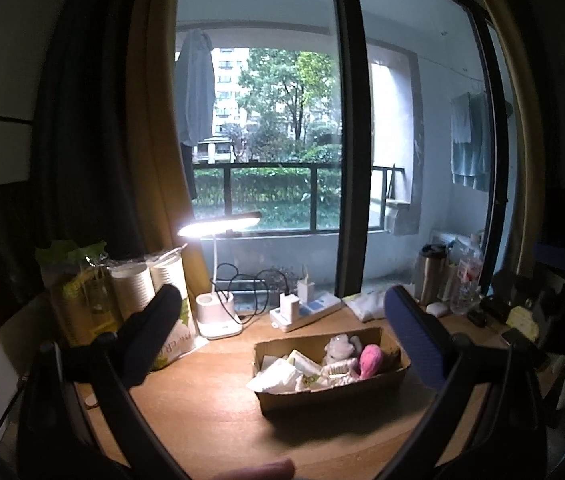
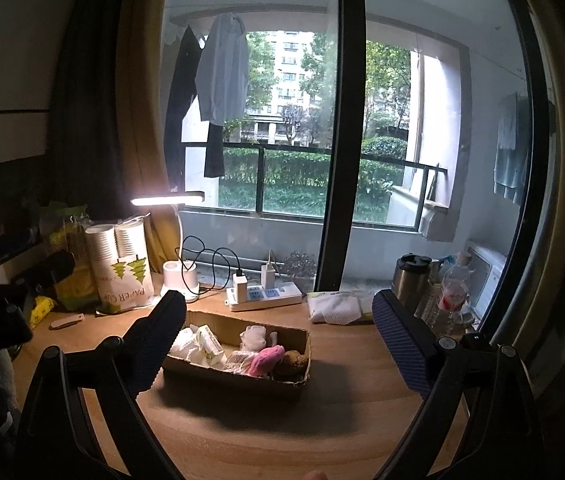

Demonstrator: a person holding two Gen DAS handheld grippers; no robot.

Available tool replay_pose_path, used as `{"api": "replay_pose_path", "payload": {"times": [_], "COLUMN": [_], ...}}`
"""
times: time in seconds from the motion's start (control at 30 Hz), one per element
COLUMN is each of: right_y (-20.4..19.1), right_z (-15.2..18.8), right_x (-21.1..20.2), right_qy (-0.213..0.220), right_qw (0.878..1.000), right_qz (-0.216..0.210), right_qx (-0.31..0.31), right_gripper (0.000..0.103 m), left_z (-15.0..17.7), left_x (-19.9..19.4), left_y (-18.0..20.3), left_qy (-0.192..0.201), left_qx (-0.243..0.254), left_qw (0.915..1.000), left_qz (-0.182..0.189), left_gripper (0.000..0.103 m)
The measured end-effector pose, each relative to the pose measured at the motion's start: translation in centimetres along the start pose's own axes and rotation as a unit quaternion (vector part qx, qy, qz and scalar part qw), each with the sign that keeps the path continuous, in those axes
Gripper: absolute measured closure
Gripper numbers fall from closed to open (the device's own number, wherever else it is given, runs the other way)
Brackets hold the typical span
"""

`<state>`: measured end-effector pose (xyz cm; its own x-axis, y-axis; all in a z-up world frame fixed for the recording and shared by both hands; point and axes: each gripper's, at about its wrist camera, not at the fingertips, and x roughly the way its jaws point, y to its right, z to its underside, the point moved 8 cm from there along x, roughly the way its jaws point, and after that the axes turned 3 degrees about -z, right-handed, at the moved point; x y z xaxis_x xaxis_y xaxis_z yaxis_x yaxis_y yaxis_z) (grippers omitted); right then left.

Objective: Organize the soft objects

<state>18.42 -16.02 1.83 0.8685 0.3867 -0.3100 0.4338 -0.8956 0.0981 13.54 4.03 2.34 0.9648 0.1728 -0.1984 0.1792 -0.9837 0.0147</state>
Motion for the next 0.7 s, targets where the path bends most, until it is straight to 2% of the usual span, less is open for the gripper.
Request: {"api": "replay_pose_path", "payload": {"times": [0.7], "right_y": [0.88], "right_z": [0.16], "right_x": [0.13], "right_qy": [0.003], "right_qw": [1.000], "right_qz": [0.005], "right_qx": [0.013], "right_gripper": [0.007], "left_z": [-0.06], "left_x": [-0.11], "left_y": [0.73], "left_qy": [0.000], "left_qx": [0.005], "left_qw": [1.0000], "left_qz": [0.007], "left_gripper": [0.001]}}
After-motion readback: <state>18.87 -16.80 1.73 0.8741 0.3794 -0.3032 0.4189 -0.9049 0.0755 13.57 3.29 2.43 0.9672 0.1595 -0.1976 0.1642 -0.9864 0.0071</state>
